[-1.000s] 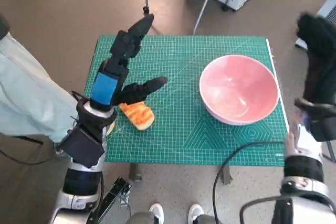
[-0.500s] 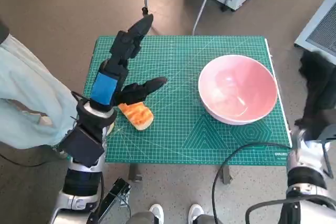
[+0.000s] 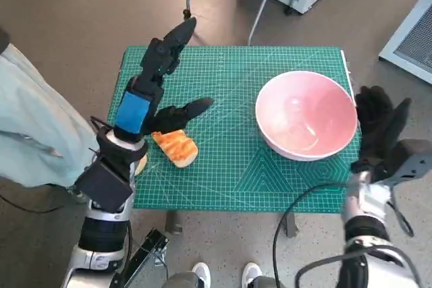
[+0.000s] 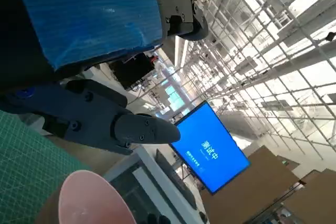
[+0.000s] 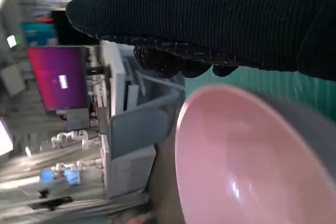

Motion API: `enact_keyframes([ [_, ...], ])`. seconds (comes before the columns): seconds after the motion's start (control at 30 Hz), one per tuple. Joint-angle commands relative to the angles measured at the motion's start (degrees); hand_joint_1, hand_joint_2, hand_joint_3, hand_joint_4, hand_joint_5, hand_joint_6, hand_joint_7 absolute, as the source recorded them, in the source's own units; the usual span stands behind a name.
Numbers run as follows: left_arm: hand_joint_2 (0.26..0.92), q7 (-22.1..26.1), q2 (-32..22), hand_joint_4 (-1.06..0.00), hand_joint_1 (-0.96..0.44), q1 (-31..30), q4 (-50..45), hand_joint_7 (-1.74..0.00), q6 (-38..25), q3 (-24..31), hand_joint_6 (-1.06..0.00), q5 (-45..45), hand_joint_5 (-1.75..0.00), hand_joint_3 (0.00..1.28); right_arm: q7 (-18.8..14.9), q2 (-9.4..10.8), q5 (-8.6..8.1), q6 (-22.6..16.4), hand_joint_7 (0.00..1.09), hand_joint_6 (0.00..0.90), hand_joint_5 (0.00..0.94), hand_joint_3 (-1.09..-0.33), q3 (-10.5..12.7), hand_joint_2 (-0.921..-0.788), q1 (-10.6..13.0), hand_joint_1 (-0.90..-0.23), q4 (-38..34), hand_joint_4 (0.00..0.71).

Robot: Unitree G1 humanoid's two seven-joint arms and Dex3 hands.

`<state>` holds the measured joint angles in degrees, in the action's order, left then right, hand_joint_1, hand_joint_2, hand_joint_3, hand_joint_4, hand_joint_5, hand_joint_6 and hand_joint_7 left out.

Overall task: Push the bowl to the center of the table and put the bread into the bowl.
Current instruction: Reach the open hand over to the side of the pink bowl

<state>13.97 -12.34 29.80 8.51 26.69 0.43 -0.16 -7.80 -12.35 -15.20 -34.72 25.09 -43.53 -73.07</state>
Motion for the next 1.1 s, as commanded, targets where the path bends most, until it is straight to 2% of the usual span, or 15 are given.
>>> enact_keyframes([
  [0.03, 0.921, 0.4, -0.6, -0.22, -0.42, -0.3, -0.9, -0.48, -0.4, 0.2, -0.07, -0.3, 0.0, 0.22, -0.2, 2.3, -0.5, 2.5, 0.56, 0.072, 0.008, -0.784, 0.5, -0.921, -1.6, -0.57, -1.4, 0.218],
  [0.27, 0.921, 0.5, -1.0, -0.22, -0.43, -0.7, -1.3, -0.49, -0.3, 0.1, -0.07, -0.1, 0.0, 0.22, 1.7, 4.0, 1.51, 4.0, 0.58, 0.072, 0.01, -0.819, -1.1, -0.921, -3.8, -0.518, -1.9, 0.229],
  [0.43, 0.921, 0.6, -1.5, -0.22, -0.43, -1.1, -1.9, -0.49, -0.4, 0.1, -0.07, 0.0, 0.0, 0.22, 2.4, 4.8, 2.69, 5.1, 0.57, 0.065, 0.006, -0.82, -1.9, -0.921, -5.3, -0.542, -2.2, 0.224],
  [0.63, 0.921, 0.8, -2.1, -0.22, -0.43, -1.9, -2.7, -0.5, -0.5, 0.3, -0.06, 0.0, 0.0, 0.22, 2.5, 5.8, 2.75, 6.6, 0.56, 0.05, 0.008, -0.823, -1.7, -0.921, -7.1, -0.551, -2.4, 0.229],
  [0.87, 0.921, 0.8, -2.8, -0.22, -0.44, -3.1, -4.0, -0.5, -1.0, 0.7, -0.06, 0.1, 0.0, 0.22, 2.4, 7.6, 1.6, 7.8, 0.57, 0.065, 0.008, -0.834, -0.6, -0.921, -9.3, -0.538, -2.6, 0.232],
  [1.1, 0.921, 0.7, -3.2, -0.22, -0.44, -4.0, -4.7, -0.5, -1.2, 1.0, -0.05, -0.1, 0.0, 0.22, 3.3, 9.5, 1.5, 8.7, 0.58, 0.062, 0.003, -0.832, 0.0, -0.921, -11.3, -0.539, -2.8, 0.226],
])
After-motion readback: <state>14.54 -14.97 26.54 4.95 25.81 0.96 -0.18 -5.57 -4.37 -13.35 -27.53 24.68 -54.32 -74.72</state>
